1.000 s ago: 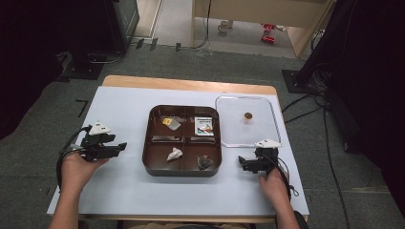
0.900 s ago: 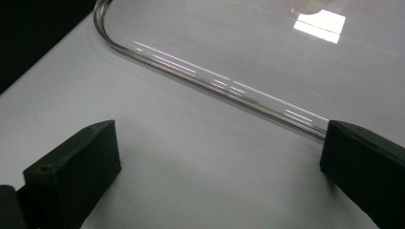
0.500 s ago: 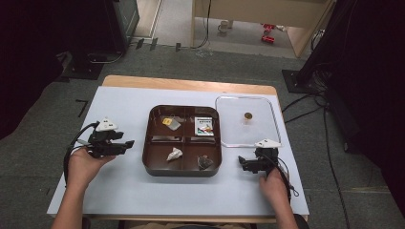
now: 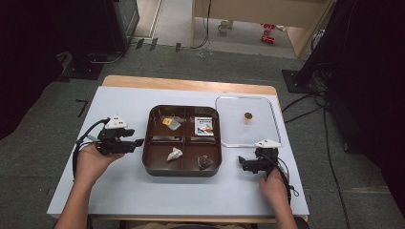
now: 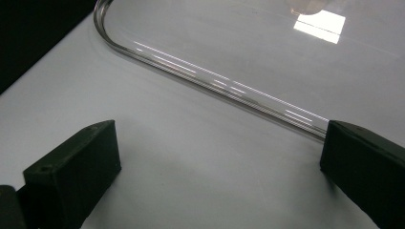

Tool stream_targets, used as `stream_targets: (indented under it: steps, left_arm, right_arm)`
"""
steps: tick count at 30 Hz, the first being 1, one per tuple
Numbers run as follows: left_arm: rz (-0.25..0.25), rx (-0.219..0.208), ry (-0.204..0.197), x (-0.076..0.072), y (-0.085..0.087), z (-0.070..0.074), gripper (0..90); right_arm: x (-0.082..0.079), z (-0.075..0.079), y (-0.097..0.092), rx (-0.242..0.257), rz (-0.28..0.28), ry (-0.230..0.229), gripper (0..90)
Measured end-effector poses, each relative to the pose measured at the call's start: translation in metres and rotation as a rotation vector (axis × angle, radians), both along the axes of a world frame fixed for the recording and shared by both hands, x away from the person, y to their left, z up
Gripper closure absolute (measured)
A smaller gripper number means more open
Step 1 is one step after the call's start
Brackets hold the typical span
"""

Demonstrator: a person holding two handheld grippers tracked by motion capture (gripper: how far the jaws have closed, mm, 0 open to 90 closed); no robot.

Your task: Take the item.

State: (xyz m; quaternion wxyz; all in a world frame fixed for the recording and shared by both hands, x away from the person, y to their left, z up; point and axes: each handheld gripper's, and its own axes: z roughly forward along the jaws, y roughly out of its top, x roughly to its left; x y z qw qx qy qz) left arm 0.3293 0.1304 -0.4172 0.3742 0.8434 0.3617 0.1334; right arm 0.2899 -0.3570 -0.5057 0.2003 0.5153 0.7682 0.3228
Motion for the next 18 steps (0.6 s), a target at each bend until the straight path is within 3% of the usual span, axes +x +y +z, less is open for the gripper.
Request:
stream_targets:
  steps: [8,14,16,18]
  left_arm:
    - [-0.063,0.010,-0.028,-0.003,-0.022,0.003,44.2]
    - [-0.097,-0.012,-0.024,-0.004,-0.031,0.000,47.0]
    - [-0.114,-0.050,-0.024,-0.005,-0.035,-0.003,47.2]
    - [-0.128,-0.054,-0.026,-0.005,-0.038,-0.005,47.3]
  right_arm:
    - [0.000,0.000,0.000,0.000,0.000,0.000,0.0]
    - [0.000,0.000,0.000,0.000,0.000,0.000,0.0]
    - [0.000,0.000,0.000,0.000,0.000,0.000,0.0]
    - [0.000,0.000,0.000,0.000,0.000,0.000,0.0]
